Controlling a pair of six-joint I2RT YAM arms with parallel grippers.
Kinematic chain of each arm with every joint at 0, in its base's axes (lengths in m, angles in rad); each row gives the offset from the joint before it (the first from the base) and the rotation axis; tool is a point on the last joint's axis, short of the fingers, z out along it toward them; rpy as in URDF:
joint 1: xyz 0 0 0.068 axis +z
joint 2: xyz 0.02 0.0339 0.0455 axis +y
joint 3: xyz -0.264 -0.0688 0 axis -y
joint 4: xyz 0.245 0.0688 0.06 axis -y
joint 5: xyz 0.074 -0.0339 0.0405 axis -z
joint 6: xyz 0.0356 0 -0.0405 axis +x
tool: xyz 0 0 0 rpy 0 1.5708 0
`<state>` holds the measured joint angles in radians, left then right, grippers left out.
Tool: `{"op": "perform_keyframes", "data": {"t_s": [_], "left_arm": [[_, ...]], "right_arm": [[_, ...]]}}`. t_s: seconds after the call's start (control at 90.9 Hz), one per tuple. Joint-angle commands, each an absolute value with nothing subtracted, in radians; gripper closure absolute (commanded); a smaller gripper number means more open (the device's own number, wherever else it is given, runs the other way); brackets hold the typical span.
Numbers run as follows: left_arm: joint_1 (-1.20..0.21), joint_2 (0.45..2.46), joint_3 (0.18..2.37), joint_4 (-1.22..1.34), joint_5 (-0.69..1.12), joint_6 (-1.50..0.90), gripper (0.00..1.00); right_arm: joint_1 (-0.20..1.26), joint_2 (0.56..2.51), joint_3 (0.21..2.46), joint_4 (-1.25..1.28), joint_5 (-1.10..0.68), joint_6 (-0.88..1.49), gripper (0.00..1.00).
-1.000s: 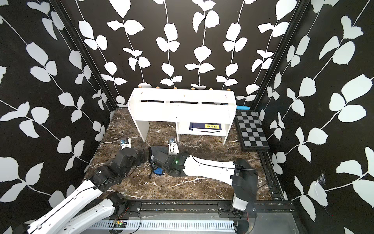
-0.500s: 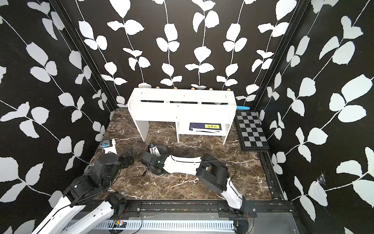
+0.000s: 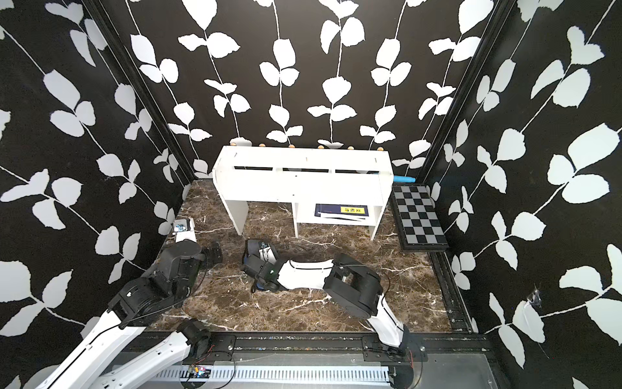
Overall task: Wipe the bookshelf clean with a cloth
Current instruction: Pick up the cleaning item at the center of the board, then hold the shelf at the center of the board.
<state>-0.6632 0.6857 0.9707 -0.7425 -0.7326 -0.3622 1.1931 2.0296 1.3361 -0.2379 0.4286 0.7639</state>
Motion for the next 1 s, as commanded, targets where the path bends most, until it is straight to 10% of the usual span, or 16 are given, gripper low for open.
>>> {"op": "perform_keyframes", "data": {"t_s": [0.0, 0.528, 0.99], "left_arm": [[-0.589, 0.736, 1.087, -0.604, -0.654, -0.24, 0.02], [-0.217, 1.209, 1.272, -0.246, -0.156, -0.174, 0.02], [-0.202, 1.349, 1.201, -0.032, -0.085, -0.173, 0.33]], "right_arm": [[1.197, 1.874, 1.194, -0.135, 0.453, 0.777, 1.0], [1.26, 1.161, 0.811, -0.183, 0.992, 0.678, 1.0], [1.244, 1.441, 0.848, -0.446, 1.275, 0.821, 1.0]]}}
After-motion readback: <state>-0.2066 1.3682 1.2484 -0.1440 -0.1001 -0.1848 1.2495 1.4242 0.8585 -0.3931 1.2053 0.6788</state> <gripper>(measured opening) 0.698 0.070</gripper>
